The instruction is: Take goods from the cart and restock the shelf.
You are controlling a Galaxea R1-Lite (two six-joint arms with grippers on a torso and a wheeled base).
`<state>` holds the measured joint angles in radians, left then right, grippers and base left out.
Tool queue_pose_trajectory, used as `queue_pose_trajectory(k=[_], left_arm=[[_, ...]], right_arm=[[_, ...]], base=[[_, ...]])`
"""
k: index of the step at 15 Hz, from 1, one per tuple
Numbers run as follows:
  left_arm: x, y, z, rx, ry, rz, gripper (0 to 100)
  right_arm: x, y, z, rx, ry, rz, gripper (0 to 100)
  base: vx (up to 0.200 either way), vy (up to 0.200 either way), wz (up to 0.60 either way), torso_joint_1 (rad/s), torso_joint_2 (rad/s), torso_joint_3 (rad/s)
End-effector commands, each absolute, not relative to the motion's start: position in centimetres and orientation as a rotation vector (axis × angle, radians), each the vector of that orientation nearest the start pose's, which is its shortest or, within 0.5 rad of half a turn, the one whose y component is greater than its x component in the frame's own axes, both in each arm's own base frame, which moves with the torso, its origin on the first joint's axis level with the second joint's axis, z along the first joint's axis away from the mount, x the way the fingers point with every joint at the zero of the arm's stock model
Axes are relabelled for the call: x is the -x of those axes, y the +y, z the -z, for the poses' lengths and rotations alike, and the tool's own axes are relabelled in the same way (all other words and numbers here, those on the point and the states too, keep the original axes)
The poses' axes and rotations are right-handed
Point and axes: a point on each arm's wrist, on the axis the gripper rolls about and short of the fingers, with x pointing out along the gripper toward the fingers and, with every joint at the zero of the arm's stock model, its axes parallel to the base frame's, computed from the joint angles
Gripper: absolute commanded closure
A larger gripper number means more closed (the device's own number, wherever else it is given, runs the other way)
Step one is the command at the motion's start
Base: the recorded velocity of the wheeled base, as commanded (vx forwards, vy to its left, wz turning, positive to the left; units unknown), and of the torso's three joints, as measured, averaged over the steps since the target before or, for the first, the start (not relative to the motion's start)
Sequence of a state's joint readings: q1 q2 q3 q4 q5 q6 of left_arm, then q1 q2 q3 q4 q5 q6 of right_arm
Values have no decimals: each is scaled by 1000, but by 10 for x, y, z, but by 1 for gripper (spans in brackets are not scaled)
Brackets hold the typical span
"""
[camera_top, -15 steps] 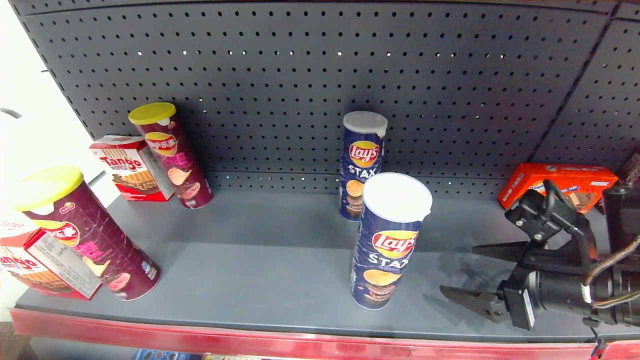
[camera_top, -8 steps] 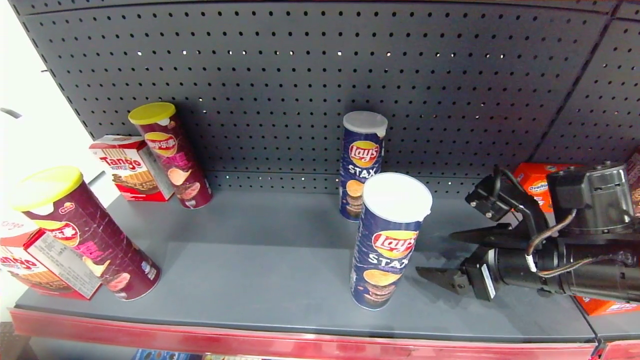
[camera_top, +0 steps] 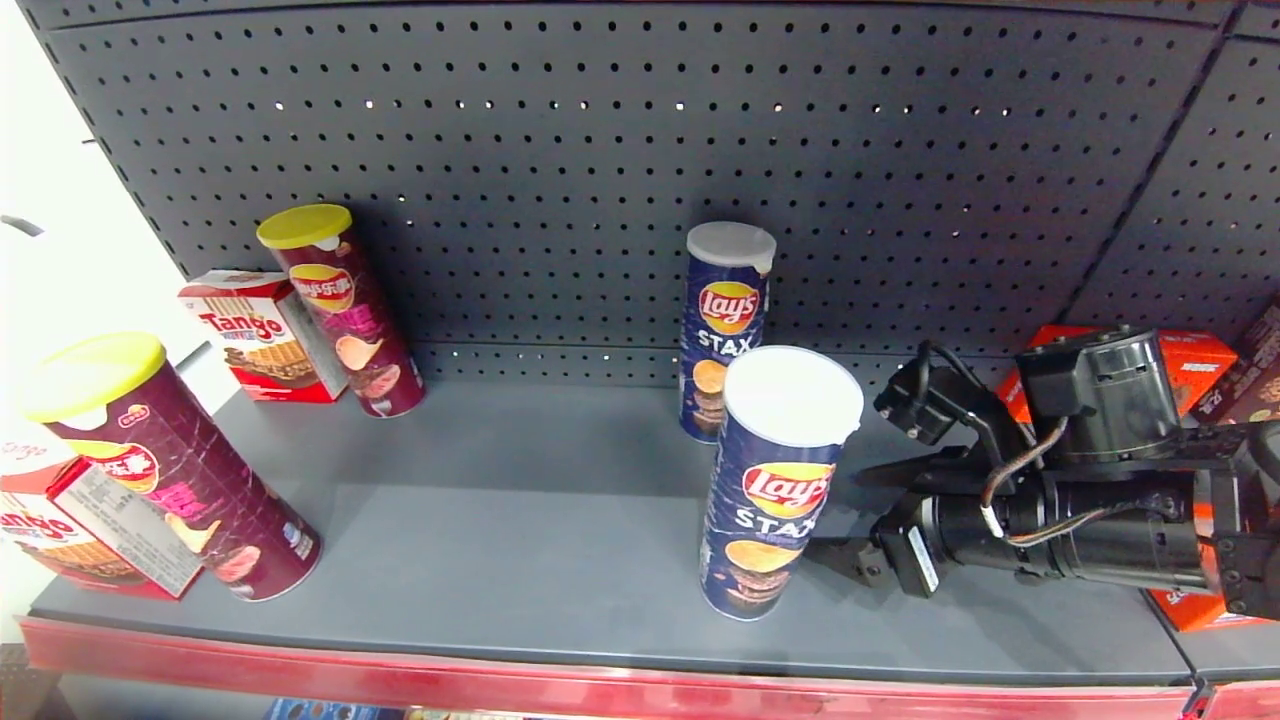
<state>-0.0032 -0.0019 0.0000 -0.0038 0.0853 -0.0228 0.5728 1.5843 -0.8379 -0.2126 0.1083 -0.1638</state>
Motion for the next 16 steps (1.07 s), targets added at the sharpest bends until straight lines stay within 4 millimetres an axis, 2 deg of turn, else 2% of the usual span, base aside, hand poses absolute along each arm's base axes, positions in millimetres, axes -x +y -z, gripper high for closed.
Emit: queue_pose_trajectory(k=[1,7,16], left_arm=[[23,2,-76,23,-6,-83,0],[23,2,-76,26,-6,-83,0],[23,2,-76,26,-6,-83,0]], right_arm=[[-229,152,-184,281,475,-712,0],[-221,144,-189,276,461,-703,0],[-222,154,-186,285,465,-735,0]], base=[[0,0,0,0,0,0],[0,0,0,0,0,0],[0,0,0,0,0,0]])
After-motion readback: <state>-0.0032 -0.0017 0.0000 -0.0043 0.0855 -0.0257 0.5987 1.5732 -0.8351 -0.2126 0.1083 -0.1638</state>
